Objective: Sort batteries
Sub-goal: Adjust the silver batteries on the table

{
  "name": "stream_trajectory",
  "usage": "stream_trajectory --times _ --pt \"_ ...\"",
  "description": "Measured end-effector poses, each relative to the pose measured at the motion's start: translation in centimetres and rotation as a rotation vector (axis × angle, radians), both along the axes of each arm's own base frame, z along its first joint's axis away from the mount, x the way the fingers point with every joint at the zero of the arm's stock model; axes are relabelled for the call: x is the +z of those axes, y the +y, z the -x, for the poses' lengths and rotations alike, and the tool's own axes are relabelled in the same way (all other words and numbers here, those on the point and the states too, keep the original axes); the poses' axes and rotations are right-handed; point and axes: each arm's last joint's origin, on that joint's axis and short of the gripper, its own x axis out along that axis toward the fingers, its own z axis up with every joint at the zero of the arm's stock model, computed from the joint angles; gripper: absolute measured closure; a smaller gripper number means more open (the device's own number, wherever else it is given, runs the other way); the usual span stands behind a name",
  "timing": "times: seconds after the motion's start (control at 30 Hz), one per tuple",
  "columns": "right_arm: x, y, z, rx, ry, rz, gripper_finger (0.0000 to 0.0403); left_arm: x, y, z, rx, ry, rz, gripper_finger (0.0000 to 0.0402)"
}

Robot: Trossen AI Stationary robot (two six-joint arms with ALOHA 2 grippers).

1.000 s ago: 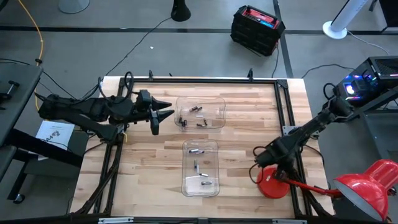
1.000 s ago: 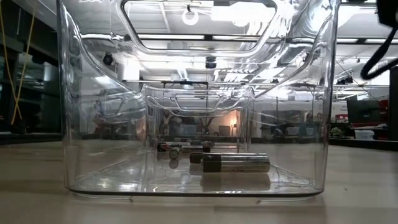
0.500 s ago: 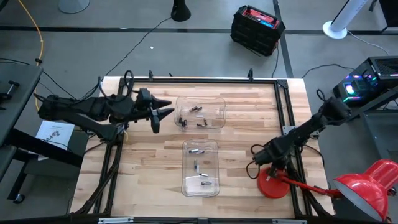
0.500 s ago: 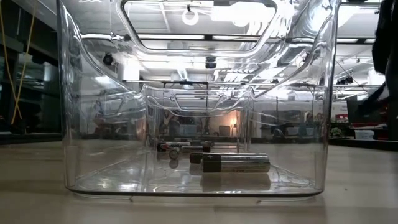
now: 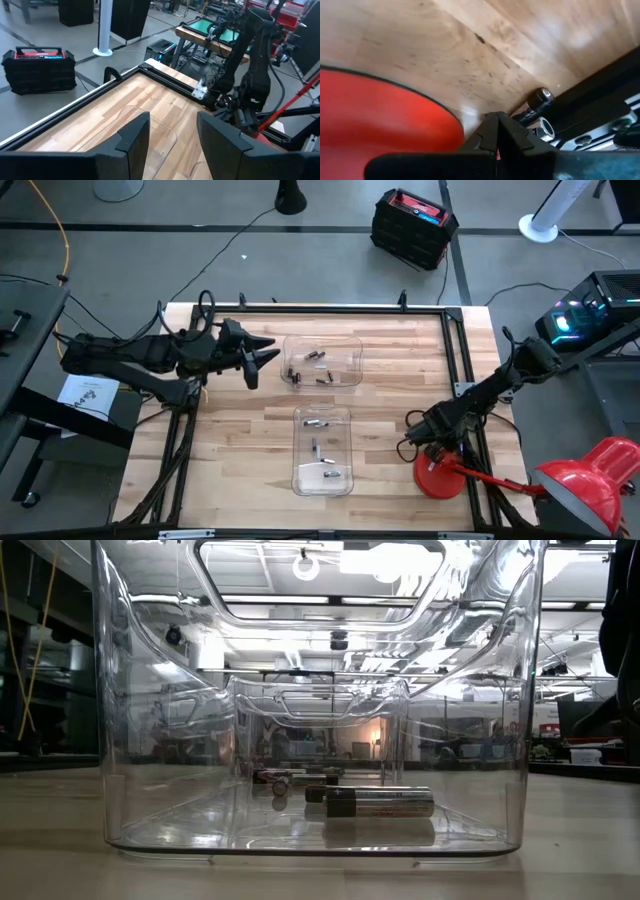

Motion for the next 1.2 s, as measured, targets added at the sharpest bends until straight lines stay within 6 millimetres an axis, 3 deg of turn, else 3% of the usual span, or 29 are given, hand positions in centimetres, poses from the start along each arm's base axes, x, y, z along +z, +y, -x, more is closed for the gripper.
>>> stream_trajectory --times 0.23,0.43,0.6,0.83,1.0,1.2 --pt "0.8 -0.3 -1.1 0.0 -0.042 0.114 0.0403 0.0 0.6 0.0 0.031 0.0 0.0 0.0243" --pt "3.2 -0.4 -3.6 0.094 -0.244 0.415 0.0403 0.0 1.0 0.0 0.042 0.015 -0.029 0.0243" --pt "4.5 0.7 -4.6 0.044 -0.229 0.271 0.0403 0.0 1.2 0.0 0.046 0.023 -0.04 0.0243" --pt "3.5 0.2 -2.4 -0.04 -0.02 0.237 0.0403 -0.1 1.2 0.0 0.038 0.038 -0.065 0.0243" --pt "2.0 0.5 -1.6 -0.099 0.022 0.102 0.0403 -0.2 1.2 0.0 0.024 0.054 -0.068 0.0243" --pt "1.1 1.0 -0.4 -0.154 0.077 0.095 0.0403 -0.5 1.2 0.1 0.02 0.088 -0.07 0.0243"
